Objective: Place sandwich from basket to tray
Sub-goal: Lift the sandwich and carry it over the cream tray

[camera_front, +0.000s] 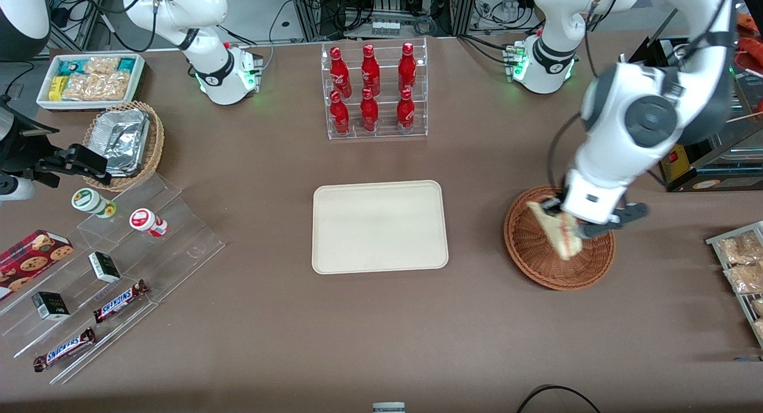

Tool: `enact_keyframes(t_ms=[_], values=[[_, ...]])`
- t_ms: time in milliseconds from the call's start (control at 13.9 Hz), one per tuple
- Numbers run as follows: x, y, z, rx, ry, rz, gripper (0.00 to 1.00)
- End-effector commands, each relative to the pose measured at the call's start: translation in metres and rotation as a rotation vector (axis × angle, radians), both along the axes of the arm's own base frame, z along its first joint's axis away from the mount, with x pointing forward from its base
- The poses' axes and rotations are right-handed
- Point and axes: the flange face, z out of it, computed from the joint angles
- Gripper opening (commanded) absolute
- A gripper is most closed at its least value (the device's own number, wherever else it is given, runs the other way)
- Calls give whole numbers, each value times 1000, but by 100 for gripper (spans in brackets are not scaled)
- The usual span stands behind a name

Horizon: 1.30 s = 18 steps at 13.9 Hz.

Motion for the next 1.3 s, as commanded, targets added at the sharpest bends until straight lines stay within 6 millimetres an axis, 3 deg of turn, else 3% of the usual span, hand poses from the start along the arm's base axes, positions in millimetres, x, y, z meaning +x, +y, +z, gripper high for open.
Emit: enact_keyframes(t_ms=[0,216,432,648,936,1224], values=[[6,-61,4,-12,-6,-58,0],[1,-128,-24,-23,22,-123,0],[-18,-205,-78,-12,71,-198,0],[-33,-253,-122,1,105,-235,0],[-39,-284,-150,-23,93,-269,0],[-58,-315,-178,-43,71,-270,0]])
